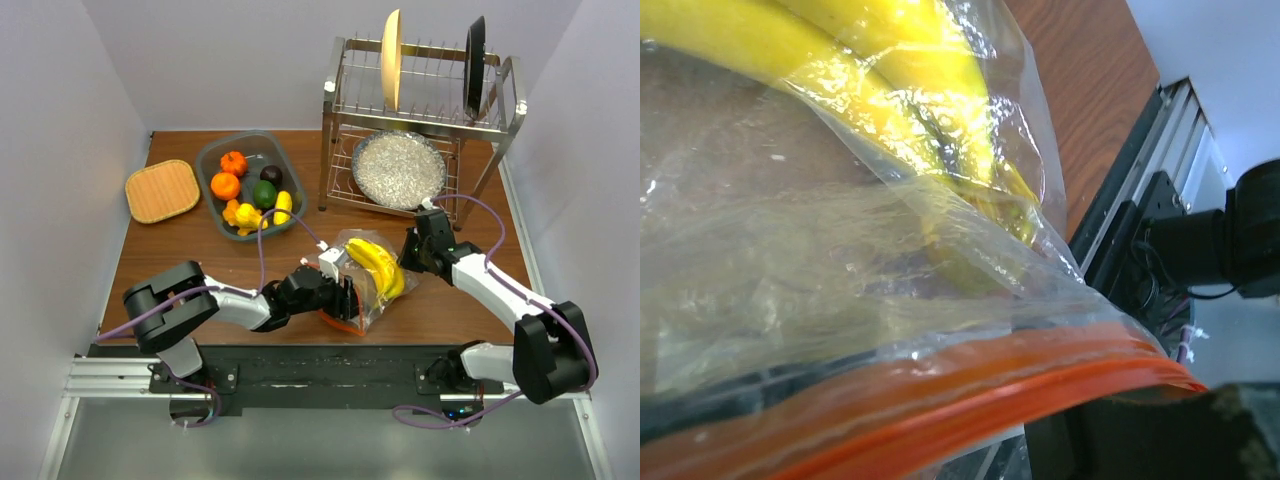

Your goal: Open the zip-top bag and remove the fake food

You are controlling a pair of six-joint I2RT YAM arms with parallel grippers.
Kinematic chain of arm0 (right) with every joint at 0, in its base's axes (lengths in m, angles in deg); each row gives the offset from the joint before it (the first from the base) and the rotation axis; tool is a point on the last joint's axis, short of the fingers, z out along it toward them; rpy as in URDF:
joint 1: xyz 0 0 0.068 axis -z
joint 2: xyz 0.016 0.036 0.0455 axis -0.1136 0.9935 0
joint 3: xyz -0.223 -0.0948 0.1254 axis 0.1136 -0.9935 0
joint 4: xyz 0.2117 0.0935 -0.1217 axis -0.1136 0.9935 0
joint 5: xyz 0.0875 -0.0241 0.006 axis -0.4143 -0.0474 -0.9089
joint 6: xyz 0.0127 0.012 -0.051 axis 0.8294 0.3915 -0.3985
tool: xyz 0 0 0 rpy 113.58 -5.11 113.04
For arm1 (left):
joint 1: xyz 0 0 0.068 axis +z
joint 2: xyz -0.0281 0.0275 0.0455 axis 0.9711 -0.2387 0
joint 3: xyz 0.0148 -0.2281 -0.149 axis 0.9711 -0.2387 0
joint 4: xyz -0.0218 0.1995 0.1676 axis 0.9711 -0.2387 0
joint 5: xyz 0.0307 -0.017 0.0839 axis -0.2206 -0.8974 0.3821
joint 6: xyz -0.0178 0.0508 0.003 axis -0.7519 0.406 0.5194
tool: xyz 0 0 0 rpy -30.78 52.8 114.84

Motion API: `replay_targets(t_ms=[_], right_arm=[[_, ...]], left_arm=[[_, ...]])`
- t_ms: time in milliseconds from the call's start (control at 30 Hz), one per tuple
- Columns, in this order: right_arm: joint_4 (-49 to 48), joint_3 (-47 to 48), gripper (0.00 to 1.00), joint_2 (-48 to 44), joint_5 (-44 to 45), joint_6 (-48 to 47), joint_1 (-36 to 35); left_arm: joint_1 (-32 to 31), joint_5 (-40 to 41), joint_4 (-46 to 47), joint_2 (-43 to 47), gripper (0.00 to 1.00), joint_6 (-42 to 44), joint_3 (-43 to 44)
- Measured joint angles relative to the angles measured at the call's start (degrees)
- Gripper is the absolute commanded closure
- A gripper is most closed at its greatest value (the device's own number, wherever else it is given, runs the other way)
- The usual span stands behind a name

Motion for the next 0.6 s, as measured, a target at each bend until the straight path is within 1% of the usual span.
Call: replay_targets(t_ms=[67, 100, 167, 200, 300, 433, 467, 500, 600], right_arm=[[0.61, 0.0, 0.8, -1.05, 0.0, 0.09, 0.0], [0.94, 0.0, 0.7, -1.77, 0.0, 0.04, 0.0], [1.79, 0.0, 0.61, -3.87, 0.0, 0.11, -0.07], [2.19, 0.0, 0.53, -5.05, 0.04, 0.07, -0.2], [3.78, 0.0, 0.42, -8.17, 0.2, 0.17, -0.81], [5.75, -0.57, 0.35, -10.43, 0.35, 0.52, -1.73], [6.19, -1.14, 0.35, -11.02, 0.28, 0.7, -2.25], [6.64, -1.64, 0.36, -11.56, 0.24, 0.96, -2.56], [8.11, -3.43, 0.47, -13.16, 0.13, 2.27, -4.52]], left_arm=[[-0.72, -0.15, -0.13, -0.37, 0.35, 0.66, 0.46], [-1.09, -0.26, -0.09, -0.72, 0.34, 0.81, 0.9], [-1.64, -0.44, -0.04, -1.53, 0.32, 1.11, 1.84], [-1.81, -0.5, 0.09, -1.84, 0.31, 1.11, 2.1], [-2.16, -0.68, 1.03, -2.97, 0.29, 1.07, 2.64], [-2.29, -0.7, 1.81, -4.35, 0.26, 1.03, 3.52], [-2.34, -0.7, 2.08, -4.7, 0.26, 1.05, 3.74], [-2.45, -0.7, 2.21, -4.98, 0.26, 1.05, 4.0], [-2.6, -0.72, 2.6, -5.42, 0.25, 1.05, 4.48]])
